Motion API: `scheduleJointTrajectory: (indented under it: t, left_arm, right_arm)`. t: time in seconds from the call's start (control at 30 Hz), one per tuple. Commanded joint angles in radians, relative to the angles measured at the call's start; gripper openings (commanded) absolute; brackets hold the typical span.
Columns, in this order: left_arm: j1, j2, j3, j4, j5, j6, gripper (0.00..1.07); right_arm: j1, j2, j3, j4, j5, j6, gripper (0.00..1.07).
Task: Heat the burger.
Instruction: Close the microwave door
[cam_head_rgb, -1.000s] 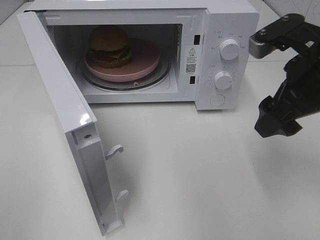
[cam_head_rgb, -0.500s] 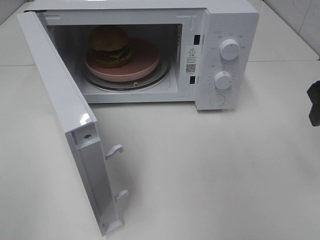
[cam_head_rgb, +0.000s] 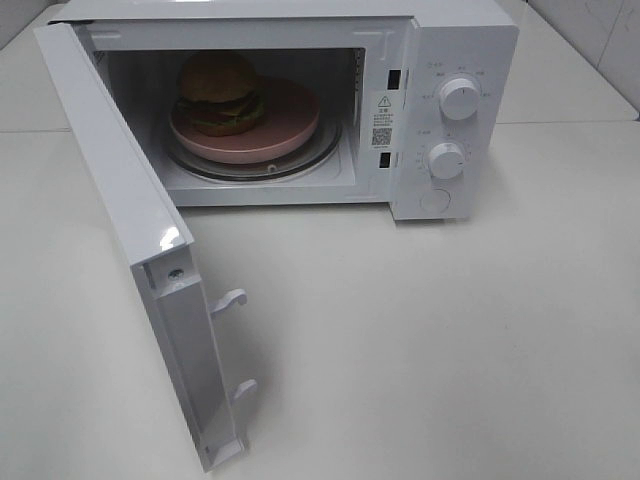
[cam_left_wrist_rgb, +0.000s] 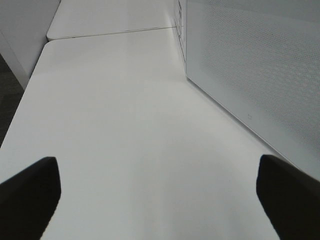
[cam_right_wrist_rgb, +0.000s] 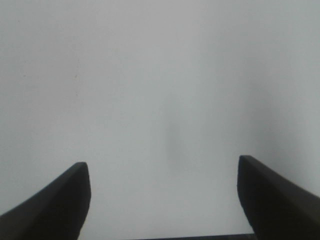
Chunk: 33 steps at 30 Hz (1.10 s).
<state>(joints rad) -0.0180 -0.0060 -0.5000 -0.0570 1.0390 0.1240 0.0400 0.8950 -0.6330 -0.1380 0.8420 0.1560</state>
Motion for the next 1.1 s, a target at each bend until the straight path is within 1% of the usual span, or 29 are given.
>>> scheduleJointTrajectory:
  t: [0.03,0.07,0.1,0.13,0.17,0.2,0.23,0.27,0.3,0.33,0.37,0.4,0.47,0.53,0.57,0.67,0.73,0.83,1.1]
  left_arm:
    - [-0.007,-0.019,0.001,0.002,-0.004,-0.002,1.0]
    - [-0.007,-0.019,0.001,0.002,-0.004,-0.002,1.0]
    - [-0.007,-0.019,0.001,0.002,-0.004,-0.002,1.0]
    - [-0.007,-0.019,0.001,0.002,-0.004,-0.002,1.0]
    - [-0.007,-0.019,0.001,0.002,-0.004,-0.002,1.0]
    - [-0.007,-0.019,0.001,0.002,-0.004,-0.002,1.0]
    - [-0.007,-0.019,0.001,0.002,-0.004,-0.002,1.0]
    - [-0.007,-0.019,0.001,0.002,-0.004,-0.002,1.0]
    - [-0.007,-0.019,0.001,0.002,-0.004,-0.002,1.0]
    - [-0.007,-0.019,0.001,0.002,-0.004,-0.002,1.0]
    - [-0.007,-0.019,0.001,0.002,-0.004,-0.002,1.0]
    - [-0.007,-0.019,0.001,0.002,-0.004,-0.002,1.0]
    - [-0.007,-0.019,0.001,0.002,-0.004,-0.002,1.0]
    - [-0.007,-0.019,0.001,0.002,-0.004,-0.002,1.0]
    - [-0.007,-0.019,0.001,0.002,-0.004,-0.002,1.0]
    - [-0.007,-0.019,0.001,0.002,-0.004,-0.002,1.0]
    - [-0.007,-0.019,0.001,0.002,-0.004,-0.002,1.0]
    - [-0.007,-0.019,0.001,0.002,-0.004,-0.002,1.0]
    - [-0.007,-0.019,0.001,0.002,-0.004,-0.002,1.0]
  right_arm:
    - [-0.005,-0.097,0.028,0.004,0.013,0.006,0.77]
    - [-0.005,-0.137,0.035,0.004,0.014,0.001,0.76]
    - [-0.005,-0.213,0.057,0.0,0.023,-0.019,0.75]
    - [-0.005,-0.213,0.057,0.0,0.023,-0.019,0.75]
    - [-0.005,-0.243,0.065,0.0,0.026,-0.028,0.75]
    - [-0.005,-0.312,0.081,0.005,0.032,-0.037,0.75]
    - [-0.005,-0.312,0.081,0.005,0.032,-0.037,0.75]
    - [-0.005,-0.352,0.091,0.005,0.032,-0.037,0.75]
    - [-0.005,-0.43,0.108,0.004,0.027,-0.037,0.75]
    - [-0.005,-0.43,0.108,0.004,0.027,-0.037,0.75]
    - [-0.005,-0.496,0.115,0.002,0.019,-0.037,0.75]
    - [-0.005,-0.496,0.115,0.002,0.019,-0.037,0.75]
    - [-0.005,-0.585,0.117,0.003,0.003,-0.041,0.75]
    - [-0.005,-0.611,0.117,0.003,-0.001,-0.041,0.75]
    - [-0.005,-0.663,0.119,0.003,-0.01,-0.041,0.75]
    - [-0.005,-0.687,0.121,0.003,-0.014,-0.041,0.75]
    - [-0.005,-0.766,0.124,0.003,-0.027,-0.041,0.75]
    - [-0.005,-0.81,0.124,0.003,-0.027,-0.041,0.75]
    - [-0.004,-0.891,0.124,0.003,-0.024,-0.038,0.75]
